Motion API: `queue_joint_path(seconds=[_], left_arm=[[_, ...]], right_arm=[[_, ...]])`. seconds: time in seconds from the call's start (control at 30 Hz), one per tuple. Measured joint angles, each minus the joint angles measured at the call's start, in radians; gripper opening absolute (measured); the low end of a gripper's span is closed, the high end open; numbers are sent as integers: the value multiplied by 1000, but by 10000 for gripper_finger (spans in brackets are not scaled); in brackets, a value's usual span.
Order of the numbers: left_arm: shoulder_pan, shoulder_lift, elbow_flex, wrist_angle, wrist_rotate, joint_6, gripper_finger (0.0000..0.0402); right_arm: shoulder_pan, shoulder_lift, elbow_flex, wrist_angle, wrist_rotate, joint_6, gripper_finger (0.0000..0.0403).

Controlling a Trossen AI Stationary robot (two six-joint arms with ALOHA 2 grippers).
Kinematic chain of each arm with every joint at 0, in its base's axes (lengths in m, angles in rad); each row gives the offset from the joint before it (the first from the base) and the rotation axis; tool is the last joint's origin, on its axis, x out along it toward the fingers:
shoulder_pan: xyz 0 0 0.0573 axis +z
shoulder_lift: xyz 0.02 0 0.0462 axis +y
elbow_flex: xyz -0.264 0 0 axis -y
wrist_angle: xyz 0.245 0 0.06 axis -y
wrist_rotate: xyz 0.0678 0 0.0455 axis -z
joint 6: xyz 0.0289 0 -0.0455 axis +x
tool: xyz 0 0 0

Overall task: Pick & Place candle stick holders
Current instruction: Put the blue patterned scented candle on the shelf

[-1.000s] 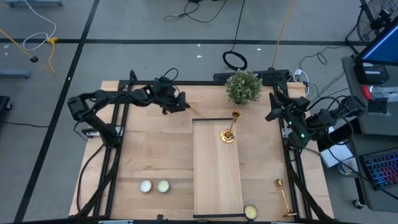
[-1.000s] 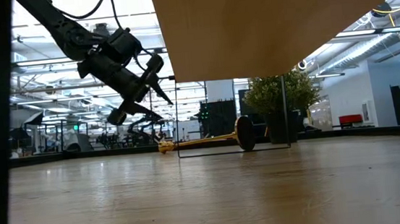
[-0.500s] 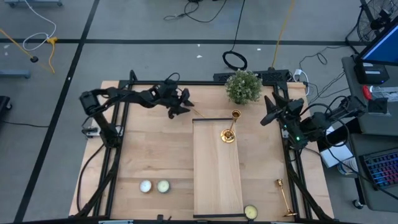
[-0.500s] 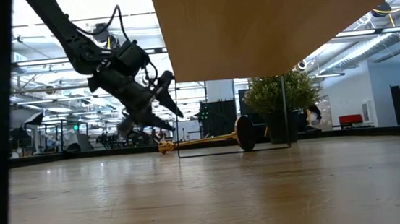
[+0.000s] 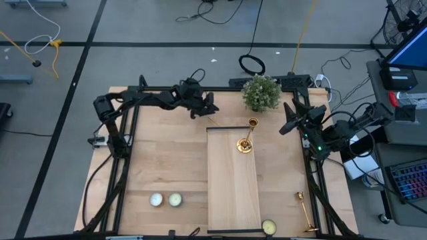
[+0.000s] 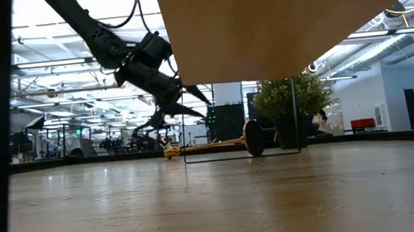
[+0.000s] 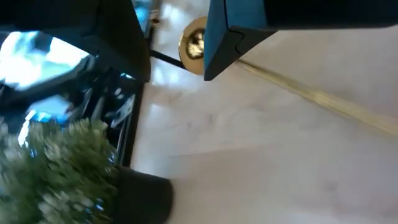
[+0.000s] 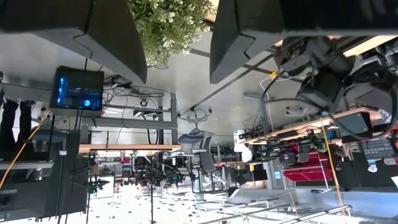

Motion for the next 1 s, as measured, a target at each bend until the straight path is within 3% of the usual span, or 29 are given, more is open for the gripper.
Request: queue_joint_path(seconds=[0.13,0.3,0.47,0.57,0.77,1.0], left_arm=[[13,0,103,-151,1,277,152],[31,0,266,-457,-10,701,152],[53,0,401,-759,-190,1135,152],[66,-2,420,-814,-233,1350,152],[73,-2,421,-861,-204,1558,152],[18,-1,421,-862,-334,1843,152]], right_arm=[[2,0,0,7,1,0,171],[2,0,0,8,1,0,171],[2,0,0,12,2,0,171],[2,-1,0,21,2,1,171],[2,0,0,23,6,26,171],[-1,0,0,23,7,51,171]])
